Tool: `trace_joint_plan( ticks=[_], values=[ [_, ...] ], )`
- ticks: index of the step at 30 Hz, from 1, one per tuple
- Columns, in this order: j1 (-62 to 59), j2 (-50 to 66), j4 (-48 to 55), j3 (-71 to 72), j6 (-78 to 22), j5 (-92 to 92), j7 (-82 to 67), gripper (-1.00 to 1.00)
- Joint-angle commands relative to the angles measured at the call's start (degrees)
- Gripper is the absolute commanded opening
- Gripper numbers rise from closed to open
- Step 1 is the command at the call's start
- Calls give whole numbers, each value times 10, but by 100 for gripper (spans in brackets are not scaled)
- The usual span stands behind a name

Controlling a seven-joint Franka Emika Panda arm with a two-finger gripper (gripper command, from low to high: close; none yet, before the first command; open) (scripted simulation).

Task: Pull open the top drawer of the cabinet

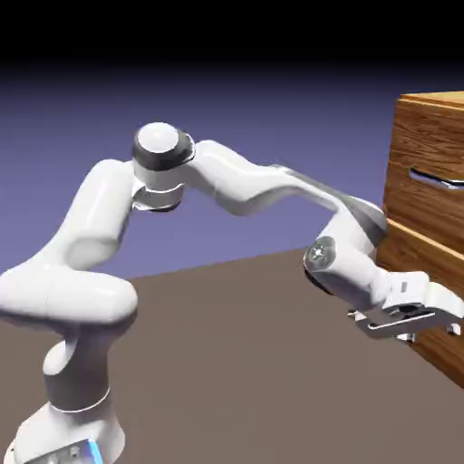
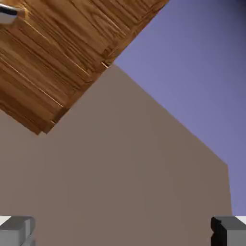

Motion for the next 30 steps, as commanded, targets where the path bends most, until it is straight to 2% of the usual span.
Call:
trace_joint_plan(
  ticks=[1,12,14,21,22,28,30],
  values=[
    [10,17,8,-15,-5,24,-25,0],
    [124,201,93,-176,-60,286,-299,0],
    [128,208,97,-183,-62,296,-310,0],
    [45,212,222,-164,-20,296,-289,0],
    [45,212,222,-164,-20,296,-289,-100],
    [114,207,118,-179,-55,296,-308,-100],
    [127,166,111,-164,-46,295,-352,-100]
  ],
)
